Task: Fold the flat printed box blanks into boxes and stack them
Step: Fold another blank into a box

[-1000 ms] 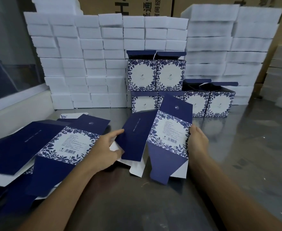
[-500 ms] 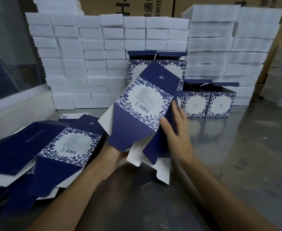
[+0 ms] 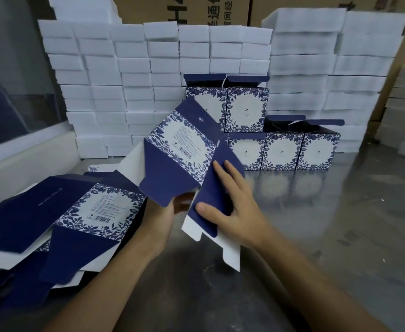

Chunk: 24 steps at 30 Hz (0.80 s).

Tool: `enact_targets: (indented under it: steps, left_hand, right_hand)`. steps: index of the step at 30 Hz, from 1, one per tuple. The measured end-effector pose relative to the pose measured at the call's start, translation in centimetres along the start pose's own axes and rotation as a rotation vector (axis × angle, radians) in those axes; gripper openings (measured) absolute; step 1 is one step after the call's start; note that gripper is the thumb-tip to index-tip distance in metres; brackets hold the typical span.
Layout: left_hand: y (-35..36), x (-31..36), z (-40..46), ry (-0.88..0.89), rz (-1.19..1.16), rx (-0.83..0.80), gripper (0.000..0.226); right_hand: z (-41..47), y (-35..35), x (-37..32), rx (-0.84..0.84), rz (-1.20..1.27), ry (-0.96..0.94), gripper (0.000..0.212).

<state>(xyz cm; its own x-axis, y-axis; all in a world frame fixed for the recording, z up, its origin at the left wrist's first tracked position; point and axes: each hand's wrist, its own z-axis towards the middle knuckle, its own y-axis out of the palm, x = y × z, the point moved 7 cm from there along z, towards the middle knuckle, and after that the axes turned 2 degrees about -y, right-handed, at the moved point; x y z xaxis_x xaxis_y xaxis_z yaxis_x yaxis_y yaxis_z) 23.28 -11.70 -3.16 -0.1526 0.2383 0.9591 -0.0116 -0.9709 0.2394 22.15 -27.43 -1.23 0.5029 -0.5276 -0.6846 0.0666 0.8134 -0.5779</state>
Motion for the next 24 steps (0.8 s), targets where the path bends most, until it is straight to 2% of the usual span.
enact_targets:
  steps: [4, 5, 7, 8, 9, 10, 11, 13, 15, 17, 19, 24]
  left_hand:
    - [-1.6, 1.7, 0.0, 0.193, 0.293, 0.182, 0.045]
    - [-2.0, 1.9, 0.0, 0.207, 0.351, 0.228, 0.046]
    - [-2.4, 1.3, 0.1, 0.162, 0.413, 0.216, 0.046]
    - [-2.3, 1.2, 0.0, 0.128, 0.430, 0.207, 0.041]
    - [-2.4, 1.5, -0.2, 0.134, 0.424, 0.244, 0.025]
    - [-2.3, 2.2, -0.5, 0.197, 0.442, 0.277, 0.010]
    - [-2.2, 3.2, -1.0, 0.296, 0.452, 0.319, 0.009]
    - [-2.0, 4.2, -1.3, 0.392, 0.476, 0.342, 0.004]
    - [-2.4, 4.0, -0.9, 0.396, 0.428, 0.348, 0.020]
    - [-2.6, 3.9, -0.6, 0.385, 0.308, 0.340, 0.026]
    - [-2.6, 3.9, -0.6, 0.375, 0.282, 0.346, 0.025]
    - [-2.7, 4.1, -0.5, 0.404, 0.308, 0.364, 0.051]
  right_hand:
    - [-0.2, 0.8, -1.1, -0.085, 0.034, -0.078, 0.118]
    - [-0.2, 1.0, -1.3, -0.100, 0.030, -0.090, 0.124]
    - [-0.1, 1.3, -1.5, -0.132, 0.026, -0.098, 0.133]
    - [-0.2, 1.5, -1.6, -0.144, 0.026, -0.103, 0.136]
    - [-0.2, 1.5, -1.5, -0.152, 0.029, -0.110, 0.138]
    - [-0.3, 1.6, -1.4, -0.153, 0.038, -0.109, 0.138]
    - [-0.3, 1.5, -1.3, -0.145, 0.062, -0.102, 0.137]
    - [-0.2, 1.2, -1.0, -0.102, 0.138, -0.092, 0.125]
    - [0.0, 0.7, -0.9, -0.032, 0.225, -0.111, 0.103]
    - [0.2, 0.3, -0.6, 0.011, 0.289, -0.104, 0.090]
    - [0.4, 0.0, -0.3, 0.035, 0.332, -0.098, 0.079]
    - [0.5, -0.4, 1.2, 0.094, 0.445, 0.094, 0.065]
